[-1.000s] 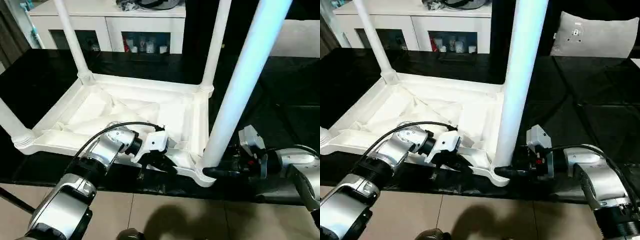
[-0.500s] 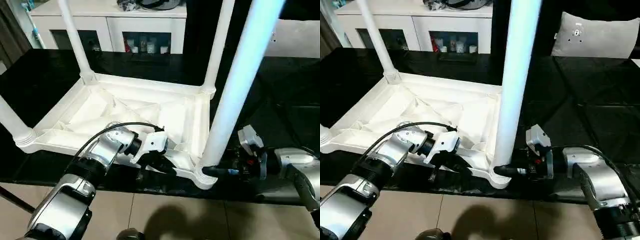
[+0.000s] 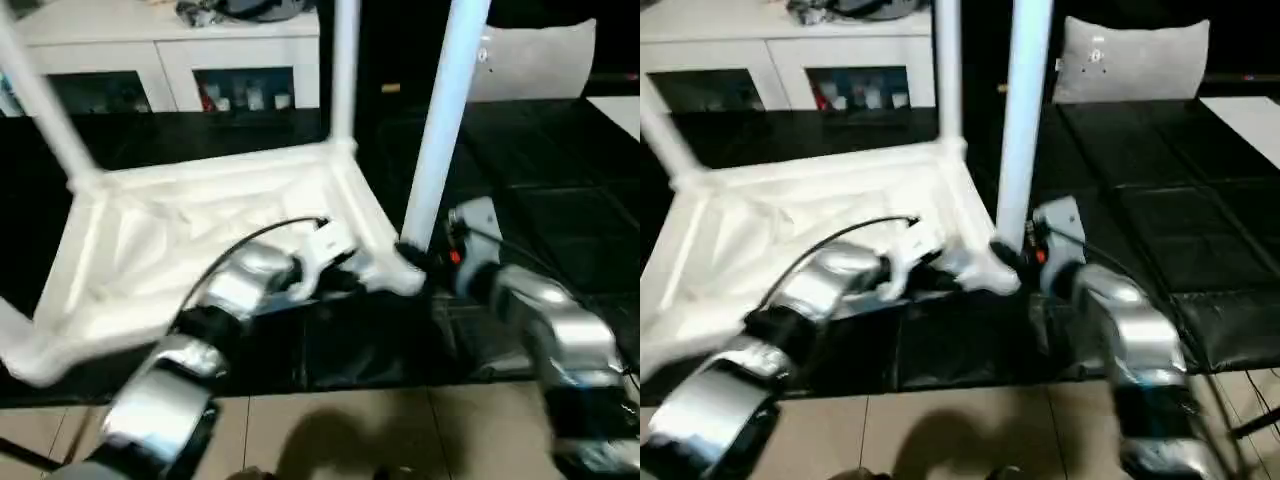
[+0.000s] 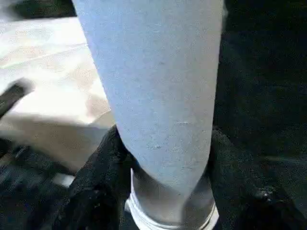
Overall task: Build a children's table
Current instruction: Rotate leg to tighten
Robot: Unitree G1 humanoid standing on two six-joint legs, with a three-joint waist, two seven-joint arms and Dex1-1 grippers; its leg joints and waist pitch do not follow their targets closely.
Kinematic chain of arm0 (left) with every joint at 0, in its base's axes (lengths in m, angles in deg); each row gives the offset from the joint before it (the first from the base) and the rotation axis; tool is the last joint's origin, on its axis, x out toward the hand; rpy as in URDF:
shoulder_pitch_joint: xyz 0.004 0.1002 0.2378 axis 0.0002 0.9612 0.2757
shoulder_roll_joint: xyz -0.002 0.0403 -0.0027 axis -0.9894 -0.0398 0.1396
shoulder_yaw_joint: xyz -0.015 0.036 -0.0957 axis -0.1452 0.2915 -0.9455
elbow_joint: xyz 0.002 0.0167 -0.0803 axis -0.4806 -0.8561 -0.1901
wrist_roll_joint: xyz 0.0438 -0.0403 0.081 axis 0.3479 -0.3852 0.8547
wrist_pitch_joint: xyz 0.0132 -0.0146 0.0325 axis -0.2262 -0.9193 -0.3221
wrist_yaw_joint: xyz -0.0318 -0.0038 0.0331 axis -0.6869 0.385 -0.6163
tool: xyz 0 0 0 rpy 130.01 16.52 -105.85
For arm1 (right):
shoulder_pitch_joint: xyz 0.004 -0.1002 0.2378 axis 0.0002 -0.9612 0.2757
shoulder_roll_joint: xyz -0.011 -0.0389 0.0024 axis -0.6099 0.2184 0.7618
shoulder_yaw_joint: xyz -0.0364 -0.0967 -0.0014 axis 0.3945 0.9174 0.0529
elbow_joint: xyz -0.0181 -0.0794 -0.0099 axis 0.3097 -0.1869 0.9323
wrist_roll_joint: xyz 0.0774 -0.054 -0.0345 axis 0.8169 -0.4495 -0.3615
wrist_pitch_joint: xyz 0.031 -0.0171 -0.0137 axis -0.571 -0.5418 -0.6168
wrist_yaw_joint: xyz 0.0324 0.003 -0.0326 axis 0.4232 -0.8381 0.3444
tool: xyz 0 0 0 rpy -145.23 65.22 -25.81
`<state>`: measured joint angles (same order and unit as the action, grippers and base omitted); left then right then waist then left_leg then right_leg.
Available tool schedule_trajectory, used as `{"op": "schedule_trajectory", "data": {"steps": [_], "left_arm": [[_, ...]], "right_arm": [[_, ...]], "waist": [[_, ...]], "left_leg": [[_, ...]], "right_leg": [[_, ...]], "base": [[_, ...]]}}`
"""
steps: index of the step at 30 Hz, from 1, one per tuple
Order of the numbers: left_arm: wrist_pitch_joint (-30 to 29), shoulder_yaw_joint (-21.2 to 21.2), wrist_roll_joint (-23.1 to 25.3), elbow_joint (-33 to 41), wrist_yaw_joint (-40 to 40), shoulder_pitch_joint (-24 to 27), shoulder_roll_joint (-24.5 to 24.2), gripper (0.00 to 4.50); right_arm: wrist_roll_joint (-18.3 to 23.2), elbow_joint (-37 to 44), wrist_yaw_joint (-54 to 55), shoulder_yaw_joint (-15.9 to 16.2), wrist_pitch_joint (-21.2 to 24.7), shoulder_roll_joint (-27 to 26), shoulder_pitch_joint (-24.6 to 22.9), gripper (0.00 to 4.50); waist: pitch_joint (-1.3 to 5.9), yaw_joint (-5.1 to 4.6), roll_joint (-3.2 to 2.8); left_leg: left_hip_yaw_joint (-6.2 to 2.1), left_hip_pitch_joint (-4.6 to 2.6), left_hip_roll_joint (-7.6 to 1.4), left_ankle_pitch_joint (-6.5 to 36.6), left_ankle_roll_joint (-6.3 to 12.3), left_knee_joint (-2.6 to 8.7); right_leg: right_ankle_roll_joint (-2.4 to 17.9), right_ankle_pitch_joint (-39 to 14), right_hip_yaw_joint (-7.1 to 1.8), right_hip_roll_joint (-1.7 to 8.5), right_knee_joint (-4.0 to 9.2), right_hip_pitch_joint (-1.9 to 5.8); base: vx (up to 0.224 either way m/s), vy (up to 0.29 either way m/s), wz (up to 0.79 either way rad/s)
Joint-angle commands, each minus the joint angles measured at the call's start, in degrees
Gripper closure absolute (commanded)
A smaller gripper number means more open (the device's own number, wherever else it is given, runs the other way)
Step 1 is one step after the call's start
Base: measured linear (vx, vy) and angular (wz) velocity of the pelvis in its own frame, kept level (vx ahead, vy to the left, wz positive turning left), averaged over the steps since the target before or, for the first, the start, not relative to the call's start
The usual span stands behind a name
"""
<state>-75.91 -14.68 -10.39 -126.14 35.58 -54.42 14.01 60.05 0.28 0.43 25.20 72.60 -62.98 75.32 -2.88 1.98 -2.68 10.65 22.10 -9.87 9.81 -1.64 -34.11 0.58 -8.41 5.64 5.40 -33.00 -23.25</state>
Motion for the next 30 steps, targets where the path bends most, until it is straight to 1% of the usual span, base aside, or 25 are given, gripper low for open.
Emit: {"op": "schedule_trajectory", "data": {"steps": [1, 2, 3, 4, 5, 7, 9, 10, 12, 14, 15, 16, 17, 18, 19, 20, 21, 22, 23, 24, 25, 27, 29, 30], "left_arm": [[2.1, -2.2, -3.7, 1.8, 3.3, -2.9, 5.4, 4.50], [2.2, -2.1, -3.3, 1.8, 4.0, -3.0, 5.8, 4.50], [2.5, -1.9, -2.9, 2.0, 4.2, -3.0, 5.9, 4.50], [2.7, -1.6, -2.6, 2.0, 4.3, -3.0, 5.8, 4.50], [2.8, -1.4, -2.5, 2.1, 4.1, -2.9, 5.6, 4.50], [4.1, -0.7, -2.0, 2.1, 2.8, -2.5, 4.7, 4.50], [5.6, 0.1, -1.3, 2.1, 1.5, -2.1, 3.5, 4.50], [7.3, 0.7, -1.1, 1.9, 0.1, -1.7, 2.3, 4.50], [8.0, 0.9, -1.1, 2.0, -1.3, -1.3, 1.4, 4.50], [8.9, 1.1, -1.3, 2.4, -3.8, -0.7, -0.1, 4.50], [8.9, 1.1, -1.3, 2.4, -3.8, -0.7, -0.1, 4.50], [9.3, 1.2, -1.5, 2.6, -6.1, -0.4, -1.3, 4.50], [9.4, 1.3, -1.5, 2.6, -6.6, -0.3, -1.6, 4.50], [9.7, 1.3, -1.6, 2.6, -7.4, -0.2, -1.9, 4.50], [10.8, 1.6, -1.9, 2.9, -10.0, 0.2, -2.9, 4.50], [11.6, 2.1, -2.5, 3.5, -13.4, 0.8, -3.9, 4.50], [11.6, 2.1, -2.5, 3.5, -13.4, 0.8, -3.9, 4.50], [13.8, 3.1, -3.1, 4.1, -17.2, 1.4, -5.2, 4.50], [14.5, 3.5, -3.5, 4.4, -19.2, 1.7, -5.8, 4.50], [14.7, 3.7, -3.6, 4.6, -20.2, 1.9, -6.0, 4.50], [15.2, 4.2, -3.6, 5.0, -21.8, 2.1, -6.7, 4.50], [16.2, 4.8, -3.3, 5.3, -24.1, 2.4, -7.6, 4.50], [17.5, 5.6, -2.9, 5.4, -27.3, 2.5, -9.0, 4.50], [17.5, 5.6, -2.9, 5.4, -27.3, 2.5, -9.0, 4.50]], "right_arm": [[0.5, -2.0, 1.8, 4.0, -0.2, -4.1, 0.8, 2.53], [-0.3, -2.3, 1.6, 4.5, -1.8, -4.2, 0.8, 2.19], [-0.8, -2.5, 1.4, 4.8, -3.3, -4.2, 0.7, 1.98], [-1.2, -2.4, 1.3, 4.8, -4.0, -4.4, 0.7, 1.84], [-1.0, -2.2, 1.0, 4.6, -4.3, -4.4, 0.6, 1.82], [-0.3, -1.2, -0.1, 4.0, -4.4, -4.1, 0.2, 1.65], [0.7, 0.1, -2.3, 4.1, -4.1, -2.9, -0.4, 1.47], [1.1, 0.6, -4.3, 4.1, -4.2, -0.9, -1.1, 1.37], [1.2, 0.7, -6.5, 4.1, -4.9, 1.0, -1.7, 1.24], [1.3, 0.4, -10.1, 3.7, -6.0, 4.1, -2.3, 1.04], [1.3, 0.4, -10.1, 3.7, -6.0, 4.1, -2.3, 0.92], [1.4, 0.0, -13.9, 3.6, -7.7, 7.1, -2.9, 0.78], [1.4, -0.1, -14.7, 3.6, -8.1, 7.8, -3.1, 0.78], [1.4, -0.2, -15.8, 3.5, -8.6, 8.7, -3.3, 0.71], [1.8, 0.2, -19.0, 3.5, -9.8, 10.9, -3.9, 0.50], [2.8, 1.0, -22.7, 3.2, -11.1, 13.0, -4.7, 0.50], [2.8, 1.0, -22.7, 3.2, -11.1, 13.0, -4.7, 0.40], [4.2, 2.0, -27.2, 3.3, -11.8, 15.4, -5.6, 0.33], [4.6, 2.2, -29.4, 3.8, -12.4, 16.7, -6.1, 0.33], [4.7, 2.3, -30.4, 4.0, -12.7, 17.4, -6.3, 0.33], [4.5, 2.2, -32.0, 4.6, -13.5, 18.4, -6.6, 0.33], [4.2, 1.7, -34.1, 5.4, -14.8, 19.8, -6.8, 0.33], [5.1, 0.9, -37.8, 5.8, -16.0, 21.1, -7.0, 0.33], [5.1, 0.9, -37.8, 5.8, -16.0, 21.1, -7.0, 0.33]], "waist": [[4.28, 0.55, 1.46], [4.40, 0.59, 1.57], [4.51, 0.74, 1.48], [4.46, 0.82, 1.52], [4.44, 0.81, 1.46], [4.39, 0.88, 1.37], [4.29, 0.91, 1.37], [4.27, 1.05, 1.43], [4.23, 1.23, 1.45], [4.14, 1.39, 1.53], [4.07, 1.39, 1.48], [4.13, 1.52, 1.56], [4.10, 1.63, 1.60], [4.04, 1.73, 1.53], [4.05, 1.89, 1.49], [4.08, 2.08, 1.49], [4.00, 2.27, 1.58], [4.12, 2.57, 1.45], [4.09, 2.74, 1.49], [4.12, 2.97, 1.40], [4.12, 3.51, 1.36], [4.07, 3.85, 1.31], [4.03, 4.14, 1.22], [3.99, 4.23, 1.24]], "left_leg": [[-1.46, -0.70, -2.57, 11.6, 2.99, 3.70], [-1.35, -0.63, -2.50, 10.5, 3.61, 3.62], [-1.29, -0.59, -2.58, 9.6, 4.17, 3.52], [-1.19, -0.54, -2.53, 8.9, 4.97, 3.50], [-1.17, -0.52, -2.52, 8.8, 5.28, 3.48], [-1.19, -0.57, -2.56, 8.8, 5.76, 3.50], [-1.20, -0.68, -2.64, 9.9, 5.83, 3.57], [-1.24, -0.78, -2.73, 10.2, 5.76, 3.62], [-1.20, -0.80, -2.78, 10.7, 5.68, 3.62], [-1.22, -0.76, -2.74, 11.0, 5.53, 3.63], [-1.14, -0.81, -2.76, 11.5, 5.54, 3.61], [-1.13, -0.83, -2.80, 11.7, 5.40, 3.58], [-1.20, -0.83, -2.85, 11.7, 5.31, 3.60], [-1.14, -0.92, -2.88, 12.0, 5.38, 3.59], [-1.14, -0.96, -2.91, 12.3, 5.35, 3.59], [-1.19, -0.93, -2.95, 12.4, 5.32, 3.58], [-1.17, -0.88, -3.04, 12.4, 5.57, 3.60], [-1.13, -0.88, -3.13, 12.1, 5.96, 3.56], [-1.12, -0.85, -3.23, 11.8, 6.15, 3.58], [-1.12, -0.92, -3.28, 11.8, 6.23, 3.55], [-1.03, -1.07, -3.35, 12.0, 5.96, 3.57], [-1.02, -1.22, -3.49, 12.7, 5.41, 3.63], [-1.10, -1.27, -3.58, 13.5, 5.01, 3.72], [-1.13, -1.31, -3.63, 13.8, 4.88, 3.78]], "right_leg": [[8.5, -21.1, -2.40, 3.79, 4.66, 2.99], [9.3, -18.6, -2.46, 3.76, 4.37, 3.08], [9.9, -16.4, -2.53, 3.84, 4.13, 3.18], [10.5, -14.9, -2.56, 3.79, 4.00, 3.30], [10.7, -14.7, -2.56, 3.78, 3.96, 3.30], [10.8, -15.2, -2.50, 3.83, 4.03, 3.41], [10.2, -16.9, -2.48, 3.76, 4.32, 3.38], [10.1, -17.3, -2.49, 3.80, 4.30, 3.37], [9.9, -17.8, -2.54, 3.81, 4.31, 3.37], [9.6, -18.6, -2.52, 3.85, 4.40, 3.46], [9.7, -19.2, -2.55, 3.86, 4.51, 3.35], [9.7, -19.5, -2.55, 3.93, 4.54, 3.35], [9.6, -19.7, -2.52, 3.96, 4.50, 3.44], [9.5, -20.3, -2.56, 3.92, 4.58, 3.28], [9.5, -20.6, -2.55, 3.92, 4.62, 3.28], [9.4, -20.7, -2.55, 4.01, 4.57, 3.26], [9.4, -20.8, -2.62, 4.09, 4.58, 3.36], [9.6, -19.9, -2.64, 3.99, 4.41, 3.36], [9.7, -19.5, -2.67, 3.94, 4.36, 3.32], [9.9, -19.4, -2.63, 3.99, 4.32, 3.23], [10.0, -19.8, -2.62, 3.96, 4.24, 3.05], [10.2, -20.3, -2.64, 4.03, 4.27, 2.92], [10.3, -20.8, -2.61, 4.02, 4.28, 2.87], [10.1, -21.2, -2.63, 4.10, 4.38, 2.87]], "base": [[0.000, 0.000, 0.00], [0.000, 0.000, 0.00], [0.000, 0.000, 0.00], [0.000, 0.000, 0.00], [0.000, 0.000, 0.00], [0.000, 0.000, 0.00], [0.000, 0.000, 0.00], [0.000, 0.000, 0.00], [0.000, 0.000, 0.00], [0.000, 0.000, 0.00], [0.000, 0.000, 0.00], [0.000, 0.000, 0.00], [0.000, 0.000, 0.00], [0.000, 0.000, 0.00], [0.000, 0.000, 0.00], [0.000, 0.000, 0.00], [0.000, 0.000, 0.00], [0.000, 0.000, 0.00], [0.000, 0.000, 0.00], [0.000, 0.000, 0.00], [0.000, 0.000, 0.00], [0.000, 0.000, 0.00], [0.000, 0.000, 0.00], [0.000, 0.000, 0.00]]}}
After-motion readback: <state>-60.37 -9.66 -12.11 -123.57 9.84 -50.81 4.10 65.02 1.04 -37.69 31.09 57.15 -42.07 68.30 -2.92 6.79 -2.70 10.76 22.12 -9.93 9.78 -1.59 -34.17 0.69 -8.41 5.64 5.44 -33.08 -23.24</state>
